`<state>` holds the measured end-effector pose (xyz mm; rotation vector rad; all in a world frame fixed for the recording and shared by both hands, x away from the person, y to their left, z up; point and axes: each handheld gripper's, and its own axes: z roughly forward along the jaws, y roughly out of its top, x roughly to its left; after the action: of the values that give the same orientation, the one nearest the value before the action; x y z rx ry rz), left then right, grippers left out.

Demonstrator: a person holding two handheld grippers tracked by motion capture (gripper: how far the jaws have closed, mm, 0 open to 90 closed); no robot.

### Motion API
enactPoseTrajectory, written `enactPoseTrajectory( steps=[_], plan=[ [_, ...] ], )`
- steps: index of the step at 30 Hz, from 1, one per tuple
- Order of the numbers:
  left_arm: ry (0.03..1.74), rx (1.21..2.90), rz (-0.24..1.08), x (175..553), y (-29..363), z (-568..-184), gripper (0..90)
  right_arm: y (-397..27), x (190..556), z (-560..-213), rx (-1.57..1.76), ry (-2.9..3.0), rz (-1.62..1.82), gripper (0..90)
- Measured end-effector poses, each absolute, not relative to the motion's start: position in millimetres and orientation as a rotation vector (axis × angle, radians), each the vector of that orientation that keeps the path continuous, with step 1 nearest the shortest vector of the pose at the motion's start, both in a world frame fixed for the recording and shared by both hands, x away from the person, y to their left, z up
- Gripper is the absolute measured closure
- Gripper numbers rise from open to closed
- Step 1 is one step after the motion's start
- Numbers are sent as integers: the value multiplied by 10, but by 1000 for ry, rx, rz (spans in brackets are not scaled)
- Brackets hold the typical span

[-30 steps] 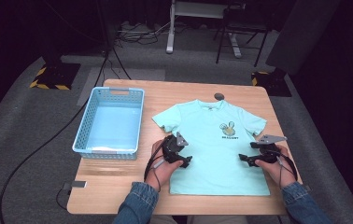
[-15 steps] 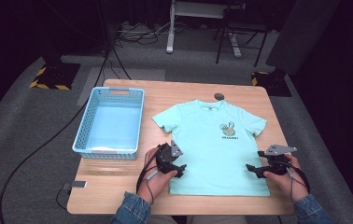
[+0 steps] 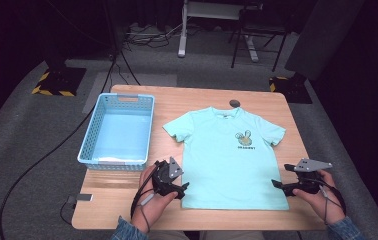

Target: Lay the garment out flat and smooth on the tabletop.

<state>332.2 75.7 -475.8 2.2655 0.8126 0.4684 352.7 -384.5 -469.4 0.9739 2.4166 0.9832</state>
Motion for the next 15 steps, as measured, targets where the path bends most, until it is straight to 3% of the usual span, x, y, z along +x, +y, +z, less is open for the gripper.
enactPoseTrajectory(
  steps=[15],
  plan=[
    [898, 2236, 514, 3063, 1226, -4739, 156, -3958, 3401, -4576, 980, 2394, 988, 163]
  ],
)
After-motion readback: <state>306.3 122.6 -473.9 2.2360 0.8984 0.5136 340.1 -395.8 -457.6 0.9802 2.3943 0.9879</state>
